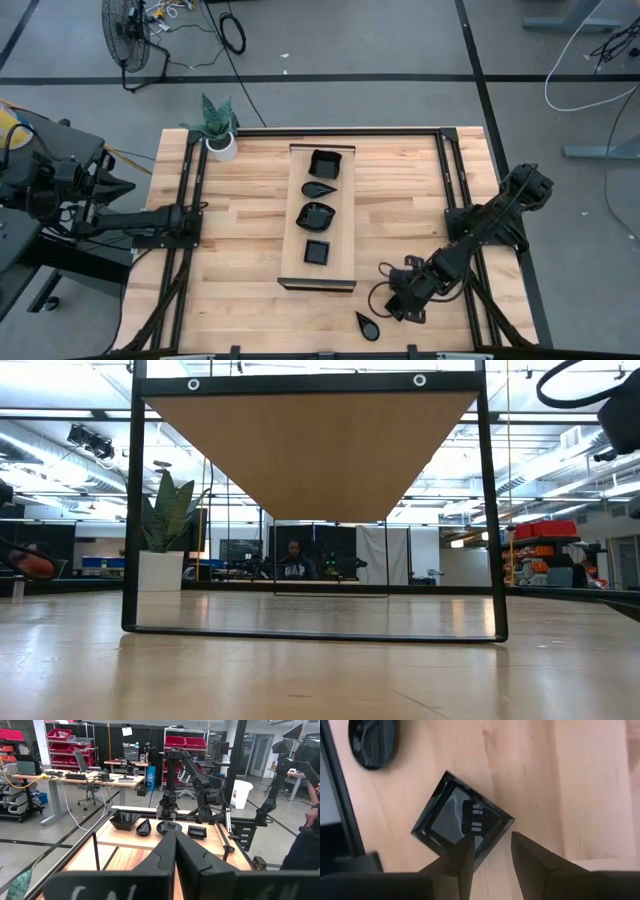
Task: Pick & Place Mini shaped plates
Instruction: Stack the square plate on top of the square plate on the shelf
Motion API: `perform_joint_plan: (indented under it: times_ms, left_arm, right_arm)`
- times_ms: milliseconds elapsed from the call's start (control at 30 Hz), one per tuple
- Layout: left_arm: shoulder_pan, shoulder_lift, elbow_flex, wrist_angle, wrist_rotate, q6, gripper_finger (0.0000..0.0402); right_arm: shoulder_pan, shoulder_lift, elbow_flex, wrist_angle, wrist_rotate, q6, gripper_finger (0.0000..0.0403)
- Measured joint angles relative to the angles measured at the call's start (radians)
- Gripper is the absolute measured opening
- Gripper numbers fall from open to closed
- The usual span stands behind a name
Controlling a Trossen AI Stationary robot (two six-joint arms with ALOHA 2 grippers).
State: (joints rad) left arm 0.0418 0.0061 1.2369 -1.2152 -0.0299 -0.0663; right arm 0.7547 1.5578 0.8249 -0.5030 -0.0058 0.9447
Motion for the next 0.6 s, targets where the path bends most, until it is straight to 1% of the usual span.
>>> perform_joint_plan:
  times_ms: [133, 267, 600]
  left_arm:
    - [0.0, 0.0, 0.0, 0.0, 0.0, 0.0, 0.0014]
    - [0.0, 0.0, 0.0, 0.0, 0.0, 0.0, 0.0014]
    - [0.0, 0.0, 0.0, 0.0, 0.0, -0.001, 0.0014]
  right_arm:
    - [0.0, 0.0, -0.007, 0.004, 0.028, 0.073, 0.0131]
    - [0.003, 0.0, -0.029, 0.006, 0.029, 0.124, 0.0131]
    - [0.003, 0.0, -0.06, 0.065, -0.003, 0.144, 0.0131]
